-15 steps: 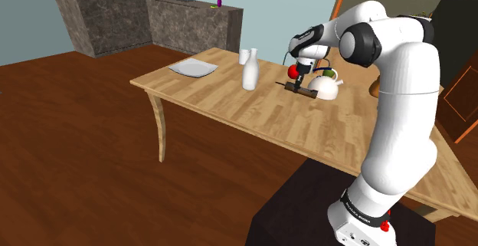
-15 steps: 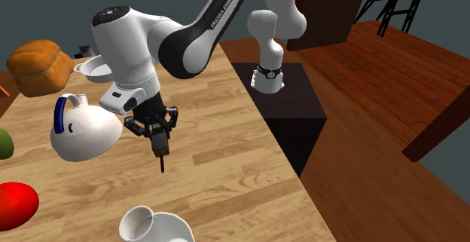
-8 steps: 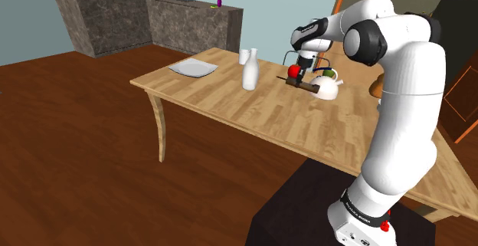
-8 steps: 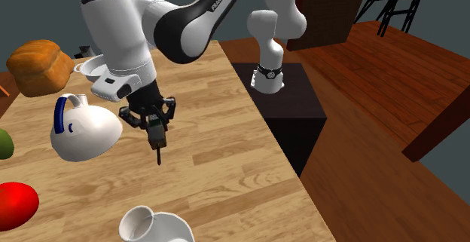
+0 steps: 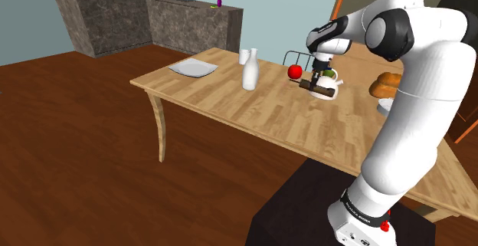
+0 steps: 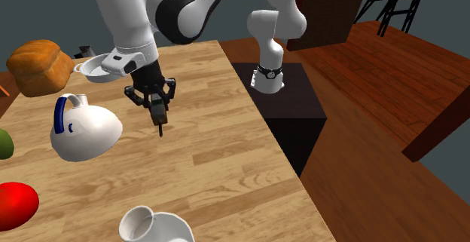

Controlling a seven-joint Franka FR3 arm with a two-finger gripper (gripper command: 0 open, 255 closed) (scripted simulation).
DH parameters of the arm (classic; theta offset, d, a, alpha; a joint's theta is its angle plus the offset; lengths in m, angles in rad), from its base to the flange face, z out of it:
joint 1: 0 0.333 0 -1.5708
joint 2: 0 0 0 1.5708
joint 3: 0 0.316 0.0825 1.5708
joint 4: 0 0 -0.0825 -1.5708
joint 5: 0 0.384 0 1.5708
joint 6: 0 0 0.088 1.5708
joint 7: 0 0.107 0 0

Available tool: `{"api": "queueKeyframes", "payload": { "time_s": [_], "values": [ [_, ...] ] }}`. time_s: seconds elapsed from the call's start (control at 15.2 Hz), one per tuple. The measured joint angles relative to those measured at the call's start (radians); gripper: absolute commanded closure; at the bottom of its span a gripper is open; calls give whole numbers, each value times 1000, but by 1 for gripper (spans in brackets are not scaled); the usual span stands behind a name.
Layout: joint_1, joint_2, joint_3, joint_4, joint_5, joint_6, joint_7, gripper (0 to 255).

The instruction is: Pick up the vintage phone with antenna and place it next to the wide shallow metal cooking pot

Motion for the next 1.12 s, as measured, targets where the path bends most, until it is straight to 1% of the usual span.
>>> {"api": "queueKeyframes", "payload": {
  "time_s": [0.4,0.66,0.86,1.12],
  "values": [
    [-33,-128,-53,-153,-71,44,-62,255],
    [-70,-228,-97,-251,-139,61,-109,255],
    [-104,-262,-131,-288,-165,71,-162,255],
    [-150,-339,-170,-341,-228,66,-208,255]
  ]
}}
